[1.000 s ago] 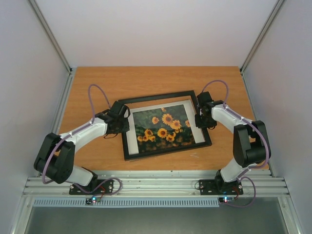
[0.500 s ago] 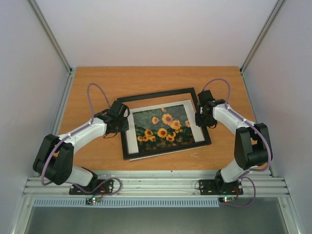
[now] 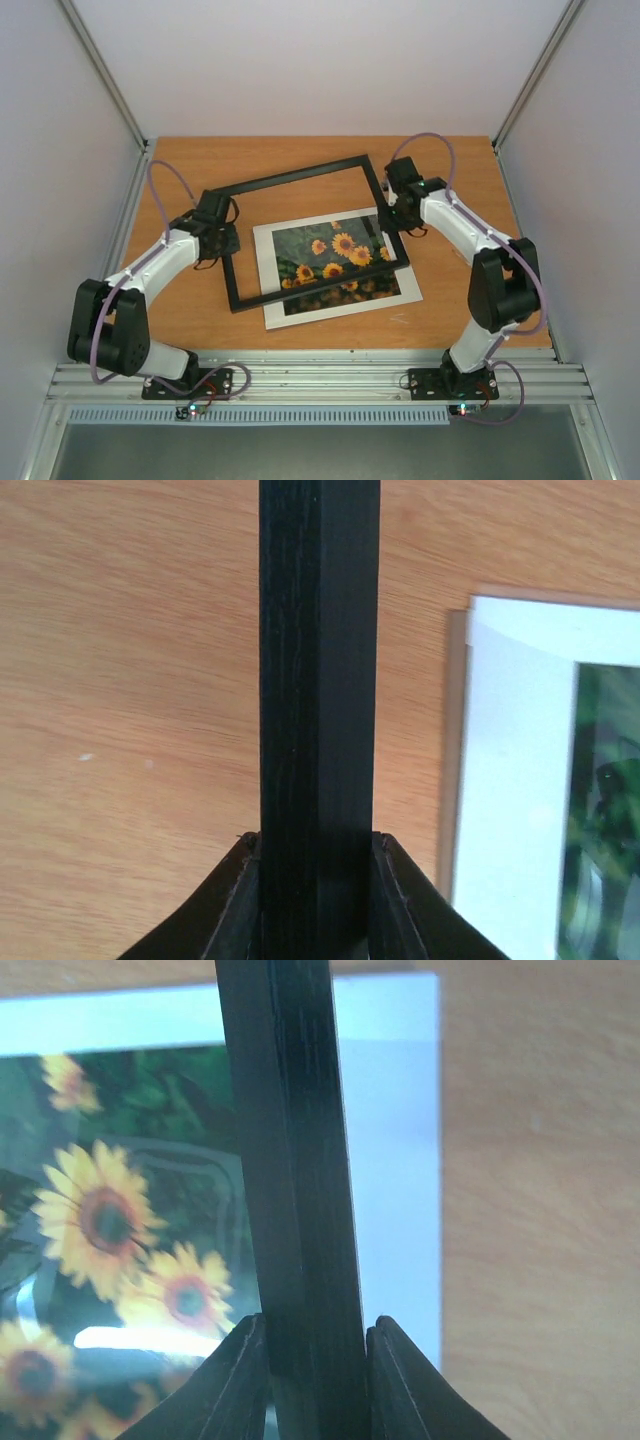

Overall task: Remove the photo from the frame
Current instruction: Pick up the photo frame item from the photo frame, then place the photo frame item at the center of the board.

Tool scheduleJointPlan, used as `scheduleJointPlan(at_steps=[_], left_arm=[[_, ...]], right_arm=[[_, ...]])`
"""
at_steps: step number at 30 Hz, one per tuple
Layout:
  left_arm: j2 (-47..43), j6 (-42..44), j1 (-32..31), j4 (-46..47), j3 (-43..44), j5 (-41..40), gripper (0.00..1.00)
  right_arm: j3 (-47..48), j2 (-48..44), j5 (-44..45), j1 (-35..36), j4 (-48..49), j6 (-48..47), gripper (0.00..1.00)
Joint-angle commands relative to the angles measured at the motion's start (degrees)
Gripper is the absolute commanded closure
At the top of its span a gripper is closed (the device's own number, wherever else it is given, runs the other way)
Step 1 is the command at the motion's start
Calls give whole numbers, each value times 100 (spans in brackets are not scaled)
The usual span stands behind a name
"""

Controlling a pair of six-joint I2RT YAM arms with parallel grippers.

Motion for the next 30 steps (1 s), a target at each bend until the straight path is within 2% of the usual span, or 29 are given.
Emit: scheduleJointPlan(at_steps=[1,6,12,20,22,24,30], left_arm=[[-151,136,362,-8,105,0,97],[-134,60,967,229,-103,127,97],[-203,-75,2094,801,-720,438,100],[74,-130,2322,1015,-875,276,98],[149,-99,2338,968,-849,157,90],[162,-81,2344,899,-831,-115,77],[-89,-23,2339,730,-789,-243,53]], right_arm=[[878,484,-532,311,308,315,99],[1732,1306,-827,611,480,313,99],[2789,2260,-1328,888,850,354,99],[4002,3501,-1491,1200,936,216,99],[3919,3429,-1429,1184,968,235,97],[3603,3176,-1346,1160,1045,232,87],[2083,2044,-1428,801,1438,396,71]])
